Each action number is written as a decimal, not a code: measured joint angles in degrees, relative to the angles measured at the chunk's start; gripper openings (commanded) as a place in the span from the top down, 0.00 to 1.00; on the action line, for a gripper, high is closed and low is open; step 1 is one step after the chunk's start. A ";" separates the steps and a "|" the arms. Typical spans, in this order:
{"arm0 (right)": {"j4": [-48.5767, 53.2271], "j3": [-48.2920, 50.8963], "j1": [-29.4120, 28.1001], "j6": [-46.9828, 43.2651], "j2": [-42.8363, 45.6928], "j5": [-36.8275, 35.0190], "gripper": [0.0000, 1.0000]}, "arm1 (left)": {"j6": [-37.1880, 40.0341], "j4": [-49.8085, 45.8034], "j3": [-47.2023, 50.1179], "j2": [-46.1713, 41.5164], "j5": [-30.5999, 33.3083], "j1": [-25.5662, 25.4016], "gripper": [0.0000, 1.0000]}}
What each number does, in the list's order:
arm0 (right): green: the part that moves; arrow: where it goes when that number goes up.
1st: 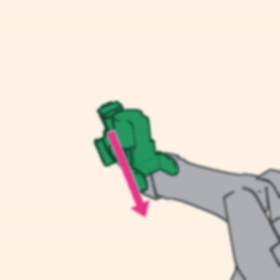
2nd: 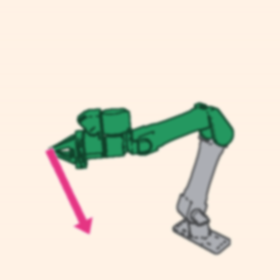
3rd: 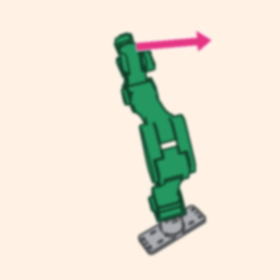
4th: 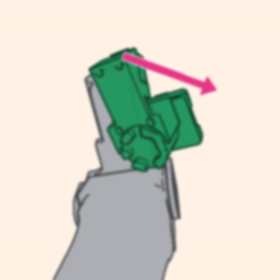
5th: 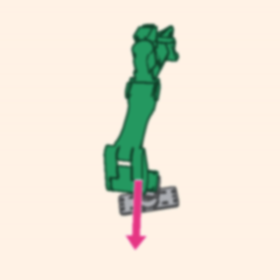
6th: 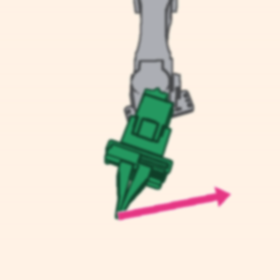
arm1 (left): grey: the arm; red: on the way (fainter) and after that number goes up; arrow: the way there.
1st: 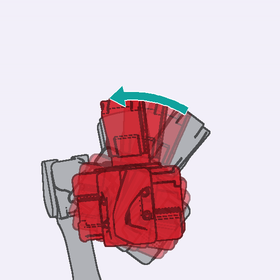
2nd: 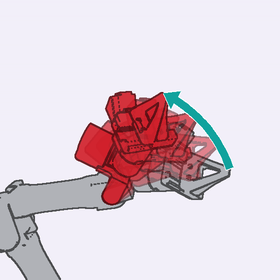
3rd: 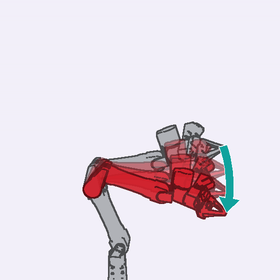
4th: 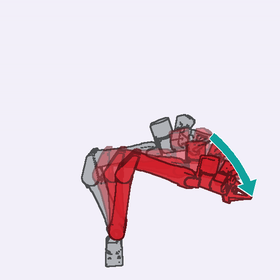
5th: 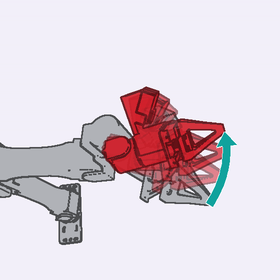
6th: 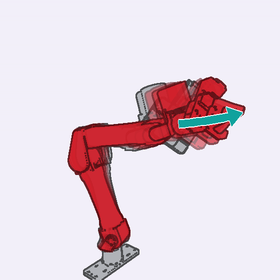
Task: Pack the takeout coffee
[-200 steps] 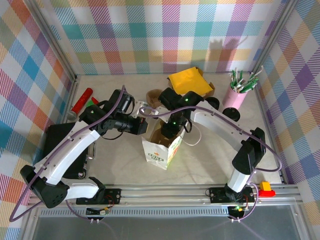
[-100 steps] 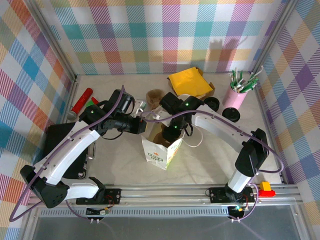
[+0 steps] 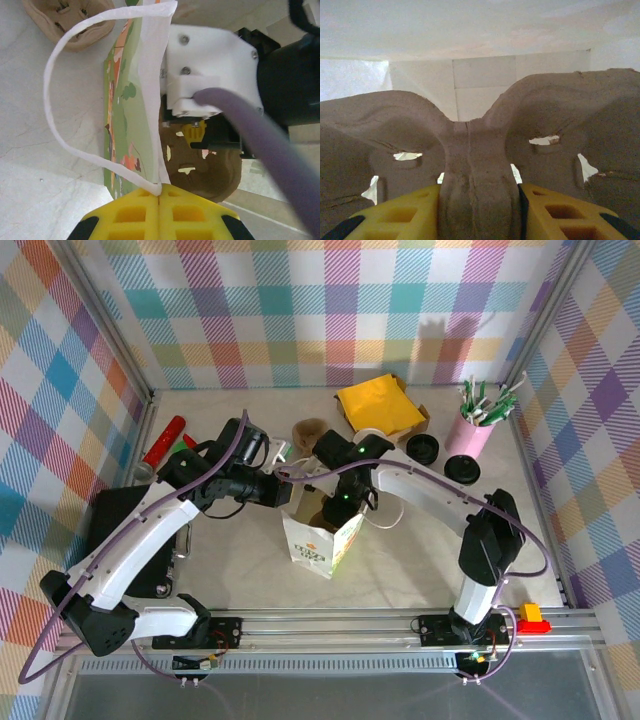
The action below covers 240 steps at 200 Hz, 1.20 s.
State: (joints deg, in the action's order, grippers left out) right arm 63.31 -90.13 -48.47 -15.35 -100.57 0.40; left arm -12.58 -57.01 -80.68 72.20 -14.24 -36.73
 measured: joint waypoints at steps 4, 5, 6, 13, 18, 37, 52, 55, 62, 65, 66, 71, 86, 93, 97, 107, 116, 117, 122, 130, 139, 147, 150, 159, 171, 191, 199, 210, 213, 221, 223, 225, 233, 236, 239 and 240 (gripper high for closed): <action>0.00 0.00 -0.02 0.02 -0.02 -0.02 0.56 | -0.02 0.00 -0.04 0.02 0.00 0.00 1.00; 0.02 0.00 -0.04 0.00 -0.02 -0.02 0.56 | 0.00 0.00 -0.04 0.02 0.00 0.00 1.00; 0.04 0.00 -0.07 -0.02 -0.02 -0.02 0.56 | 0.00 0.00 -0.04 0.04 0.00 0.00 1.00; 0.13 -0.02 -0.11 -0.02 -0.02 -0.17 0.56 | 0.00 0.00 -0.11 0.04 0.00 0.00 1.00; 0.22 -0.07 -0.15 -0.02 -0.02 -0.24 0.55 | 0.00 0.02 -0.13 0.04 0.00 0.00 1.00; 0.37 -0.24 -0.33 -0.11 -0.28 -0.42 0.53 | 0.00 0.00 -0.13 0.04 0.00 0.00 1.00; 0.66 -0.42 -0.46 -0.11 -0.66 -0.44 0.51 | 0.00 0.00 -0.13 0.04 0.00 0.00 1.00; 0.68 -0.42 -0.48 -0.13 -0.76 -0.44 0.51 | 0.00 0.00 -0.13 0.04 0.00 0.00 1.00; 0.70 -0.44 -0.52 -0.13 -0.87 -0.44 0.49 | 0.00 0.00 -0.13 0.04 0.07 0.00 1.00; 0.72 -0.48 -0.55 -0.09 -0.87 -0.44 0.49 | -0.02 0.00 -0.13 0.04 0.15 0.00 1.00; 0.74 -0.50 -0.55 -0.09 -0.90 -0.44 0.49 | 0.00 0.00 -0.13 0.04 0.17 0.00 1.00; 0.87 -0.63 -0.59 0.00 -0.90 -0.46 0.47 | 0.00 -0.02 -0.13 0.04 0.22 0.00 1.00; 1.38 -1.31 -0.68 0.24 -0.92 -0.50 0.44 | 0.00 0.00 -0.15 0.04 0.26 0.00 1.00; 1.62 -1.81 -0.70 0.28 -0.92 -0.46 0.42 | 0.00 0.00 -0.15 0.04 0.28 0.00 1.00; 1.79 -2.16 -0.74 0.35 -0.92 -0.48 0.40 | 0.00 0.00 -0.15 0.04 0.28 0.00 1.00; 1.97 -2.97 -0.76 0.52 -0.87 -0.42 0.38 | 0.00 0.00 -0.15 0.04 0.31 0.00 1.00; 1.92 -3.56 -0.81 0.70 -0.72 -0.26 0.36 | -0.02 0.00 -0.15 0.04 0.33 0.00 1.00; 1.92 -3.61 -0.83 0.70 -0.70 -0.24 0.36 | -0.02 0.00 -0.15 0.04 0.35 0.00 1.00; 1.92 -3.87 -0.85 0.74 -0.59 -0.07 0.35 | -0.02 0.00 -0.15 0.04 0.37 0.00 1.00; 1.95 -4.20 -0.92 0.83 -0.26 0.26 0.34 | -0.02 0.00 -0.15 0.04 0.37 0.00 1.00; 1.97 -4.61 -1.03 0.98 0.28 0.52 0.33 | -0.02 0.00 -0.15 0.04 0.37 0.00 1.00; 1.99 -5.05 -1.11 1.05 0.81 0.72 0.32 | 0.00 0.00 -0.15 0.04 0.37 0.00 1.00; 1.99 -5.29 -1.11 1.14 1.11 0.79 0.32 | -0.02 0.00 -0.15 0.04 0.35 0.00 1.00; 2.08 -5.88 -1.11 1.16 1.88 1.11 0.31 | 0.00 0.00 -0.15 0.04 0.35 0.00 1.00; 2.23 -6.69 -1.11 1.20 2.95 1.46 0.30 | -0.02 0.00 -0.15 0.04 0.37 0.00 1.00; 2.38 -7.74 -1.11 1.44 4.31 1.75 0.26 | 0.00 0.00 -0.15 0.04 0.35 0.00 1.00; 2.36 -8.04 -1.11 1.64 4.74 1.75 0.25 | -0.02 0.00 -0.15 0.04 0.37 0.00 1.00; 2.38 -8.24 -1.11 1.79 5.31 1.77 0.24 | 0.00 0.00 -0.15 0.04 0.35 0.00 1.00; 2.40 -8.33 -1.11 2.03 5.51 1.75 0.24 | 0.00 0.00 -0.15 0.04 0.35 0.00 1.00; 2.45 -8.61 -1.11 2.43 5.84 1.73 0.24 | -0.02 0.00 -0.15 0.04 0.35 0.00 1.00; 2.43 -8.68 -1.11 2.45 5.95 1.75 0.24 | 0.00 0.00 -0.15 0.04 0.35 0.00 1.00; 2.40 -8.76 -1.11 2.56 6.10 1.70 0.24 | 0.00 0.00 -0.15 0.04 0.35 0.00 1.00; 2.38 -9.07 -1.11 2.91 6.54 1.70 0.24 | -0.02 0.00 -0.15 0.04 0.35 0.00 1.00; 2.38 -9.22 -1.11 3.02 6.71 1.73 0.24 | 0.00 0.00 -0.15 0.04 0.35 0.00 1.00; 2.38 -9.38 -1.11 3.21 6.95 1.70 0.24 | -0.02 0.00 -0.15 0.04 0.35 0.00 1.00; 2.38 -9.46 -1.11 3.32 7.02 1.70 0.24 | 0.00 0.00 -0.15 0.04 0.35 0.00 1.00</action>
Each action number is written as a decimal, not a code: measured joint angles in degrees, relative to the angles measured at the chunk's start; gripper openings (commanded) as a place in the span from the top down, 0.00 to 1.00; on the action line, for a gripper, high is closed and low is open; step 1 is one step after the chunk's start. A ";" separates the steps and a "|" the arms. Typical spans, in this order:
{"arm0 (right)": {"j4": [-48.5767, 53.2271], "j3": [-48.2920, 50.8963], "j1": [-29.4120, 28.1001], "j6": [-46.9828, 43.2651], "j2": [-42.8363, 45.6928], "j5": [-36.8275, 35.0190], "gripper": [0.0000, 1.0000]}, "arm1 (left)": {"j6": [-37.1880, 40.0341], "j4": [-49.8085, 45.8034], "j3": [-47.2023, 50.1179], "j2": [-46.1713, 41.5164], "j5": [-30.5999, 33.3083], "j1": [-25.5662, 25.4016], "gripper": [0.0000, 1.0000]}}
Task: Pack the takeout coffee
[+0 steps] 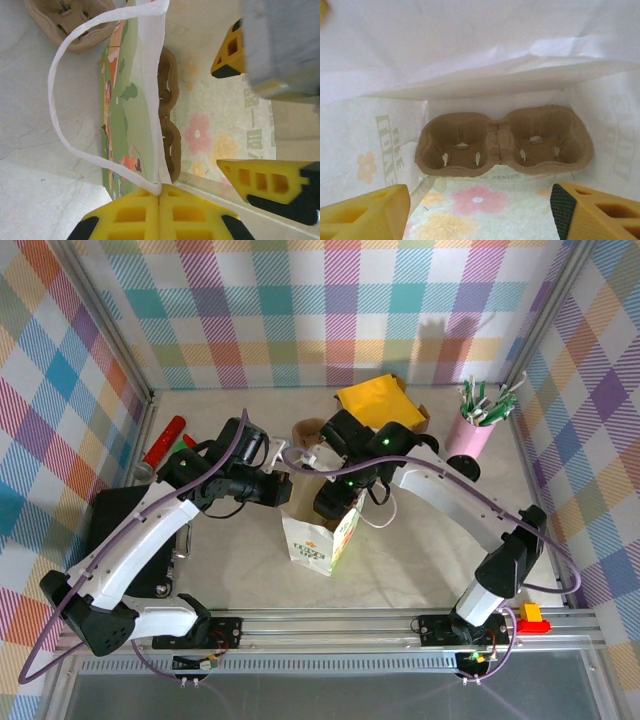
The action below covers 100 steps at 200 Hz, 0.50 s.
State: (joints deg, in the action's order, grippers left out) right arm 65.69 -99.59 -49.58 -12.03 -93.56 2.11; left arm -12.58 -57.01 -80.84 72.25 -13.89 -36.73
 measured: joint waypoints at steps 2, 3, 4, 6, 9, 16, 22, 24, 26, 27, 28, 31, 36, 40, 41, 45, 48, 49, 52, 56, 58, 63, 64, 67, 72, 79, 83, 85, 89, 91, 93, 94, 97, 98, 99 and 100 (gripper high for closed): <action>-0.04 -0.09 0.00 0.11 0.11 0.02 0.24 | -0.02 0.00 0.00 0.00 0.00 0.00 1.00; -0.04 -0.15 0.00 0.17 0.15 0.02 0.24 | -0.02 0.00 0.00 0.00 0.02 0.00 1.00; -0.04 -0.24 0.00 0.33 0.28 0.00 0.24 | -0.02 0.00 0.00 0.00 0.00 0.00 1.00; -0.04 -0.37 0.00 0.55 0.42 -0.07 0.24 | -0.02 0.00 0.00 0.00 0.00 0.00 1.00; -0.09 -0.52 0.00 0.72 0.61 -0.07 0.23 | 0.00 0.00 0.00 0.00 0.00 0.00 1.00; -0.13 -0.90 0.00 1.18 1.18 -0.15 0.23 | 0.00 0.00 0.00 0.00 0.00 0.00 1.00; -0.24 -1.20 0.00 1.81 1.77 -0.17 0.23 | -0.02 0.00 0.00 0.00 0.02 0.00 1.00; -0.31 -1.29 0.00 2.01 2.01 -0.17 0.23 | -0.02 0.00 0.00 0.00 0.02 0.00 1.00; -0.37 -1.36 0.00 2.29 2.25 -0.20 0.23 | -0.02 0.00 0.00 0.00 0.02 0.00 1.00; -0.42 -1.38 0.00 2.34 2.32 -0.17 0.22 | -0.02 0.00 0.00 0.00 0.02 0.00 1.00; -0.48 -1.40 0.00 2.43 2.47 -0.17 0.22 | -0.02 0.00 0.00 0.00 0.02 0.00 1.00; -0.55 -1.46 0.00 2.62 2.82 -0.17 0.22 | -0.02 0.00 0.00 0.00 0.02 0.00 1.00; -0.66 -1.60 0.00 3.04 3.43 -0.17 0.22 | -0.02 0.00 0.00 0.00 0.02 0.00 1.00; -0.70 -1.77 0.00 3.72 3.98 -0.20 0.21 | -0.02 0.00 0.00 0.00 0.02 0.00 1.00; -0.72 -1.79 0.00 3.85 4.04 -0.17 0.21 | -0.04 0.00 0.00 0.00 0.02 0.00 1.00; -0.83 -1.95 0.00 4.31 4.55 -0.17 0.20 | -0.04 0.00 0.00 0.00 0.02 0.00 1.00; -0.96 -2.08 0.00 4.90 4.92 -0.20 0.20 | -0.04 0.00 0.00 0.00 0.02 0.00 1.00; -1.01 -2.12 0.00 4.98 4.98 -0.20 0.20 | -0.04 0.00 0.00 0.00 0.02 0.00 1.00; -1.16 -2.25 0.00 5.46 5.33 -0.20 0.19 | -0.07 0.00 0.00 0.00 0.02 0.00 1.00; -1.38 -2.43 0.00 6.03 5.79 -0.20 0.19 | -0.07 0.00 0.00 0.00 0.02 0.00 1.00; -1.53 -2.51 0.00 6.38 6.03 -0.22 0.19 | -0.13 0.00 0.00 0.00 0.02 0.00 1.00; -1.75 -2.73 0.00 7.19 6.60 -0.24 0.18 | -0.22 0.00 0.00 0.00 0.02 0.00 1.00; -1.81 -2.80 0.00 7.39 6.75 -0.26 0.17 | -0.22 0.02 0.00 0.00 0.00 0.00 1.00; -1.97 -2.93 0.00 8.13 7.08 -0.31 0.17 | -0.24 0.02 0.00 0.00 0.02 0.00 1.00; -2.32 -3.08 0.00 8.83 7.67 -0.46 0.16 | -0.28 0.02 0.00 -0.02 0.02 0.00 0.98; -2.93 -3.13 0.00 10.21 8.55 -0.59 0.14 | -0.46 0.02 0.00 -0.02 0.02 0.00 0.95; -3.19 -3.13 0.00 10.99 9.05 -0.63 0.13 | -0.50 0.02 0.00 -0.02 0.02 0.00 0.92; -3.39 -3.13 0.00 11.45 9.35 -0.68 0.13 | -0.48 0.02 0.00 -0.02 0.02 0.00 0.91; -3.67 -3.13 0.00 12.37 9.92 -0.76 0.12 | -0.68 0.02 0.00 -0.02 0.02 0.00 0.87; -3.76 -3.13 0.02 12.63 10.10 -0.81 0.12 | -0.68 0.02 0.00 -0.02 0.04 0.00 0.85; -3.96 -3.13 0.02 13.29 10.47 -0.92 0.12 | -0.57 0.02 0.00 -0.02 0.07 0.00 0.83; -4.04 -3.13 0.02 13.66 10.67 -1.01 0.12 | -0.74 0.02 0.00 -0.02 0.07 0.00 0.82; -4.20 -3.13 0.02 14.10 11.02 -1.09 0.11 | -1.01 0.02 0.00 -0.02 0.04 0.00 0.80; -4.28 -3.13 0.02 14.45 11.23 -1.11 0.11 | -0.87 0.02 0.00 -0.02 0.04 0.00 0.79; -4.39 -3.13 0.02 14.67 11.34 -1.16 0.11 | -0.74 0.04 0.00 -0.02 0.07 0.00 0.78; -4.48 -3.10 0.02 15.10 11.61 -1.29 0.11 | -0.79 0.04 -0.02 -0.02 0.15 0.00 0.77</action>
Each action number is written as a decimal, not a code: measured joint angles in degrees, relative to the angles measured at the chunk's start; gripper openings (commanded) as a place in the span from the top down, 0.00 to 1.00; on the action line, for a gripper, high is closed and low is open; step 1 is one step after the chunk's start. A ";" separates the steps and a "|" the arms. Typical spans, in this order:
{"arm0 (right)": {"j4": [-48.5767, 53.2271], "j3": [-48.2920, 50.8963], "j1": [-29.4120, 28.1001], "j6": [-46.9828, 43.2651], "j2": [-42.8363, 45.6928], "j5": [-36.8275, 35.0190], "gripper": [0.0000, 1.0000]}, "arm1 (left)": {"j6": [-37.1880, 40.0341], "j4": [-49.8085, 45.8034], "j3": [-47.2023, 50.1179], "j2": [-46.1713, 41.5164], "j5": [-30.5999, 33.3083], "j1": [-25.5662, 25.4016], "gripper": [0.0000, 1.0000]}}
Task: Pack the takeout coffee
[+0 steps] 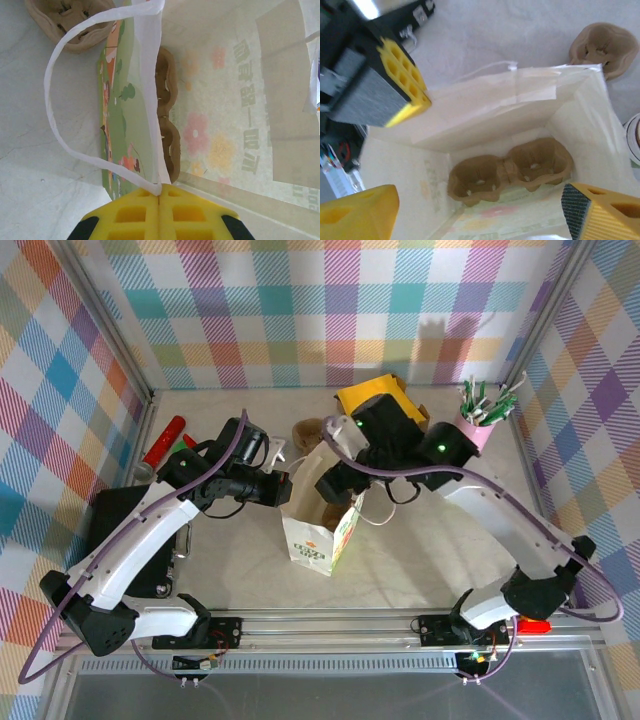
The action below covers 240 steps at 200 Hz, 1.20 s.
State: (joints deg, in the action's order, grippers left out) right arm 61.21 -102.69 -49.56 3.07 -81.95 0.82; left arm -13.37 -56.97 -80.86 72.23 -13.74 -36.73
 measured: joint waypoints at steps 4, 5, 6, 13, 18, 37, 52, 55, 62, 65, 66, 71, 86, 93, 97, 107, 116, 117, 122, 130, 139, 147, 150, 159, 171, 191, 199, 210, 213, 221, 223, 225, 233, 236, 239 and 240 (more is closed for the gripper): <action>-0.35 0.07 0.04 0.74 0.52 -0.22 0.10 | -0.46 -0.02 -0.04 0.00 -0.02 0.00 0.74; -0.46 0.09 0.04 1.07 0.76 -0.24 0.10 | -0.28 -0.02 -0.07 0.00 -0.04 0.00 0.74; -0.57 0.11 0.04 1.27 0.90 -0.28 0.10 | -0.13 -0.04 -0.09 0.00 0.02 0.00 0.73; -1.68 0.66 0.11 3.10 2.27 -0.98 0.09 | -0.22 -0.11 -0.39 0.00 0.24 0.00 0.68; -2.56 1.38 0.17 4.61 3.56 -1.68 0.08 | -0.52 -0.13 -0.74 0.00 0.31 -0.02 0.65; -5.27 5.27 0.81 10.27 8.50 -4.22 0.05 | -0.76 -0.50 -2.75 -0.09 1.03 -0.26 0.60; -6.84 9.03 1.90 14.97 12.07 -5.90 0.05 | -0.72 -0.87 -4.83 -0.33 1.60 -0.55 0.60; -7.17 9.88 2.29 16.28 12.81 -6.29 0.05 | -0.74 -1.07 -5.35 -0.42 1.86 -0.68 0.60; -7.82 11.58 3.04 18.53 14.08 -6.69 0.05 | -0.74 -1.40 -6.40 -0.57 2.19 -0.85 0.60; -8.13 12.33 3.32 19.37 14.53 -6.82 0.05 | -0.74 -1.53 -6.82 -0.63 2.43 -1.03 0.60; -8.17 12.50 3.41 19.61 14.64 -6.88 0.05 | -0.74 -1.57 -7.02 -0.66 2.54 -1.09 0.60; -8.76 13.90 3.96 21.29 15.41 -7.04 0.05 | -0.74 -1.79 -7.80 -0.72 2.84 -1.36 0.60; -10.12 17.88 5.11 25.62 17.09 -7.74 0.07 | -0.74 -2.67 -10.47 -0.70 4.35 -2.54 0.60; -10.82 19.80 5.38 27.43 17.66 -7.89 0.08 | -0.79 -3.10 -11.61 -0.66 5.31 -3.39 0.61; -11.19 20.76 5.38 28.30 17.90 -7.91 0.08 | -0.76 -3.37 -12.33 -0.61 5.97 -4.00 0.62; -11.91 23.19 5.42 30.71 18.34 -7.91 0.08 | -1.18 -4.15 -14.29 -0.04 7.48 -5.90 0.65; -12.44 24.96 5.68 32.48 18.49 -7.87 0.10 | -1.42 -4.57 -15.96 0.70 8.63 -7.74 0.66; -12.50 25.09 5.70 32.61 18.49 -7.87 0.10 | -1.40 -4.61 -16.06 0.76 8.79 -7.87 0.66; -12.66 25.81 5.79 33.48 18.49 -7.87 0.11 | -1.84 -4.66 -16.81 1.31 9.25 -8.90 0.67; -13.03 26.91 6.05 34.82 18.49 -7.67 0.12 | -2.08 -4.83 -17.92 2.32 10.12 -10.40 0.67; -13.68 27.89 6.29 35.95 18.49 -7.56 0.13 | -2.45 -4.83 -18.80 3.74 11.19 -12.07 0.67; -14.34 28.61 6.62 36.85 18.49 -7.23 0.15 | -2.73 -4.83 -19.37 5.27 12.02 -13.40 0.67; -14.64 28.89 6.75 37.09 18.49 -7.17 0.15 | -2.89 -4.83 -19.52 5.75 12.24 -13.79 0.67; -15.52 29.75 7.15 38.01 18.49 -6.80 0.17 | -3.37 -4.74 -19.67 7.52 12.81 -14.88 0.67; -16.61 30.84 7.61 38.66 18.49 -6.14 0.19 | -4.02 -4.74 -19.65 10.08 12.98 -15.74 0.67; -17.68 32.20 8.09 39.47 18.36 -5.51 0.21 | -5.31 -3.91 -19.39 13.75 12.90 -16.02 0.71; -18.14 32.61 8.37 39.67 18.21 -5.05 0.22 | -5.79 -3.72 -19.37 15.17 12.94 -16.02 0.73; -18.73 33.05 8.55 39.82 17.86 -4.61 0.24 | -6.51 -3.43 -19.28 17.00 12.92 -16.02 0.78; -18.88 33.20 8.63 39.82 17.75 -4.46 0.24 | -6.69 -3.32 -19.26 17.46 12.94 -16.02 0.80; -19.19 33.53 8.74 39.82 17.51 -4.17 0.25 | -7.17 -3.08 -19.21 18.93 12.94 -16.02 0.82; -19.26 33.59 8.74 39.85 17.46 -4.07 0.25 | -7.17 -3.04 -19.17 19.30 12.90 -16.02 0.83; -19.34 33.66 8.74 39.85 17.40 -3.98 0.26 | -7.13 -2.93 -19.15 19.58 12.96 -16.02 0.83; -19.54 33.97 8.83 39.89 17.11 -3.65 0.26 | -7.52 -2.64 -18.80 20.79 13.00 -16.02 0.83; -19.67 34.10 8.90 39.85 17.03 -3.54 0.26 | -7.85 -2.58 -18.60 21.24 12.98 -16.02 0.84; -19.80 34.18 8.96 39.87 16.98 -3.45 0.27 | -7.87 -2.56 -18.40 21.57 13.03 -16.02 0.84; -19.82 34.25 8.98 39.89 16.94 -3.34 0.27 | -7.91 -2.51 -18.27 21.77 13.03 -16.02 0.84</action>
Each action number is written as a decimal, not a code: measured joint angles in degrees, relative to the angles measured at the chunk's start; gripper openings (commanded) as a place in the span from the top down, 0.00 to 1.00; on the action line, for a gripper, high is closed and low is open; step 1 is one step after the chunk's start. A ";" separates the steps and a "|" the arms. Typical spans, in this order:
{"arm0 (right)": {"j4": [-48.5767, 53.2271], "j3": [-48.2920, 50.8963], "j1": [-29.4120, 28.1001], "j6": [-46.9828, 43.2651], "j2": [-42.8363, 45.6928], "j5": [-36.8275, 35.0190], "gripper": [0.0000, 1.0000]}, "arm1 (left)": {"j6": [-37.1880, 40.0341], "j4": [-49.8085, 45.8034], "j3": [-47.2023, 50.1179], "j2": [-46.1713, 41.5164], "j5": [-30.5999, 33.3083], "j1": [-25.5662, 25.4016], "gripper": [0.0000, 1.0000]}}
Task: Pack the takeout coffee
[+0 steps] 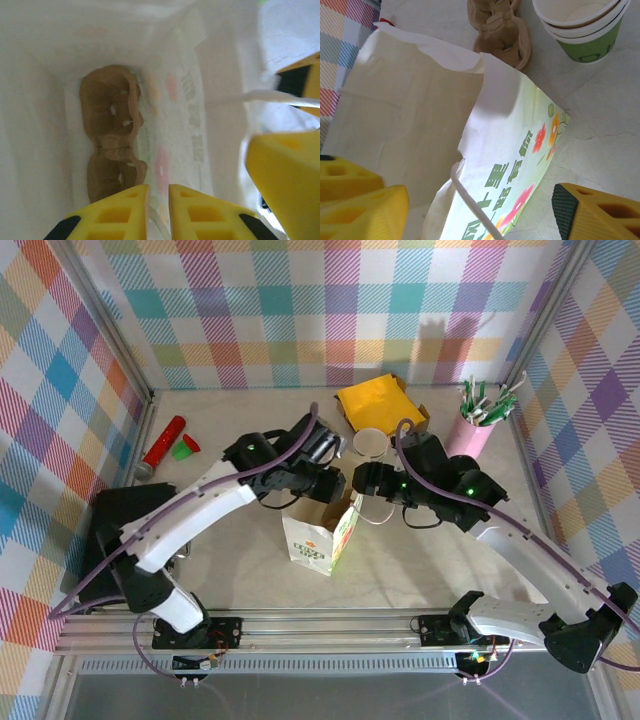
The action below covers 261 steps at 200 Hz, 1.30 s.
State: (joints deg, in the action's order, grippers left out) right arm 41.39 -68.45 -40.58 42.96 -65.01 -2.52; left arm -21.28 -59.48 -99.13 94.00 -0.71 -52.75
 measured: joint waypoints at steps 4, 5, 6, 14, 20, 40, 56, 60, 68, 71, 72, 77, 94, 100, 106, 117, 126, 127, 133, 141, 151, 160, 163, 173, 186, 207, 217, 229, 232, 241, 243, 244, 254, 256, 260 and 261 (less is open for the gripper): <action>-0.13 0.13 0.11 -0.02 -0.09 0.13 0.27 | -0.22 0.09 0.31 0.35 -0.02 0.00 0.85; -0.17 0.15 0.13 -0.02 -0.11 0.20 0.27 | -0.20 0.11 0.44 0.46 0.00 0.00 0.85; -0.17 0.17 0.13 -0.02 -0.13 0.22 0.27 | -0.20 0.11 0.48 0.55 0.00 0.00 0.85; -0.33 0.37 0.15 -0.02 -0.31 0.28 0.28 | -0.44 0.11 1.14 1.38 0.17 0.00 0.86; -0.59 0.55 0.31 -0.04 -0.37 0.46 0.28 | -0.50 0.13 1.53 1.97 0.28 0.00 0.86; -0.90 1.36 0.68 -0.09 -0.55 0.72 0.30 | -0.94 0.81 2.64 3.06 0.42 0.00 0.88; -1.14 1.92 0.96 -0.09 -0.70 0.87 0.31 | -1.42 1.86 3.78 3.34 0.42 0.00 0.89; -1.20 2.10 1.03 -0.07 -0.70 0.87 0.32 | -1.46 2.14 4.13 3.34 0.42 0.00 0.89; -1.29 2.36 1.14 -0.09 -0.72 0.87 0.33 | -1.68 2.78 4.87 3.45 0.39 0.00 0.89; -1.33 2.47 1.18 -0.07 -0.74 0.92 0.34 | -1.70 2.97 5.11 3.48 0.39 0.00 0.89; -1.36 2.54 1.18 -0.09 -0.74 0.94 0.34 | -1.70 3.02 5.18 3.48 0.39 0.00 0.89; -1.55 2.78 1.22 -0.09 -0.74 1.07 0.34 | -1.75 3.21 5.62 3.58 0.39 0.00 0.89; -2.19 3.26 1.25 -0.07 -0.72 1.33 0.35 | -1.92 4.07 7.15 4.22 0.35 0.02 0.91; -2.43 3.41 1.25 -0.07 -0.72 1.53 0.36 | -1.97 4.35 7.56 4.50 0.35 0.02 0.91; -2.69 3.52 1.25 -0.07 -0.72 1.55 0.36 | -2.10 4.61 8.04 4.79 0.35 0.02 0.92; -2.84 3.69 1.25 -0.09 -0.72 1.66 0.37 | -2.38 5.33 9.16 5.07 0.20 0.13 0.93; -2.97 3.87 1.25 -0.09 -0.70 1.70 0.38 | -2.62 5.86 10.10 5.09 0.11 0.35 0.94; -2.97 3.89 1.25 -0.11 -0.68 1.70 0.38 | -2.64 5.88 10.16 5.09 0.11 0.37 0.94; -2.97 3.98 1.25 -0.09 -0.66 1.70 0.39 | -2.93 5.99 10.62 5.16 -0.07 0.46 0.94; -3.02 4.07 1.25 -0.11 -0.61 1.70 0.39 | -3.21 6.12 11.10 5.29 -0.24 0.59 0.95; -3.06 4.20 1.27 -0.11 -0.44 1.70 0.40 | -3.37 6.62 11.63 5.49 -0.44 0.79 0.95; -3.06 4.31 1.27 -0.11 -0.15 1.70 0.41 | -3.41 7.15 12.00 5.75 -0.72 0.92 0.95; -3.06 4.35 1.27 -0.11 -0.07 1.70 0.41 | -3.43 7.34 12.13 5.88 -0.74 0.94 0.96; -3.15 4.66 1.27 -0.11 0.35 1.70 0.42 | -3.45 7.80 12.59 6.21 -1.01 1.07 0.96; -3.17 5.07 1.27 -0.11 0.81 1.68 0.42 | -3.58 8.61 13.35 6.80 -1.33 1.14 0.97; -3.26 5.44 1.27 -0.11 1.22 1.68 0.43 | -3.63 9.11 14.56 7.87 -1.38 1.14 0.97; -3.37 5.70 1.27 -0.11 1.49 1.70 0.44 | -3.65 9.29 15.08 8.37 -1.38 1.14 0.98; -3.45 6.03 1.27 -0.11 1.77 1.68 0.45 | -3.85 9.62 15.61 8.98 -1.38 1.14 0.98; -3.48 6.12 1.31 -0.11 1.86 1.66 0.45 | -3.87 9.79 15.72 9.11 -1.38 1.14 0.98; -3.52 6.25 1.49 -0.11 1.95 1.68 0.46 | -4.04 10.34 16.02 9.44 -1.40 1.14 0.98; -3.52 6.27 1.51 -0.11 1.97 1.68 0.46 | -4.09 10.43 16.11 9.51 -1.42 1.16 0.98; -3.54 6.27 1.53 -0.11 1.97 1.68 0.46 | -4.13 10.54 16.15 9.57 -1.42 1.16 0.98; -3.72 6.51 1.64 -0.11 2.08 1.68 0.46 | -4.44 10.91 16.57 9.79 -1.64 1.20 0.98; -3.74 6.54 1.64 -0.11 2.08 1.66 0.46 | -4.48 10.99 16.68 9.86 -1.68 1.20 0.98; -3.74 6.62 1.64 -0.11 2.14 1.68 0.46 | -4.50 11.30 16.90 9.90 -1.73 1.20 0.98; -3.76 6.64 1.64 -0.11 2.14 1.68 0.46 | -4.55 11.39 16.98 9.92 -1.73 1.20 0.98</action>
State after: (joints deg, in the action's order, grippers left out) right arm 37.63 -61.80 -38.94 42.85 -62.87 -0.84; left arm -25.82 -48.10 -82.15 103.92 -2.44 -51.55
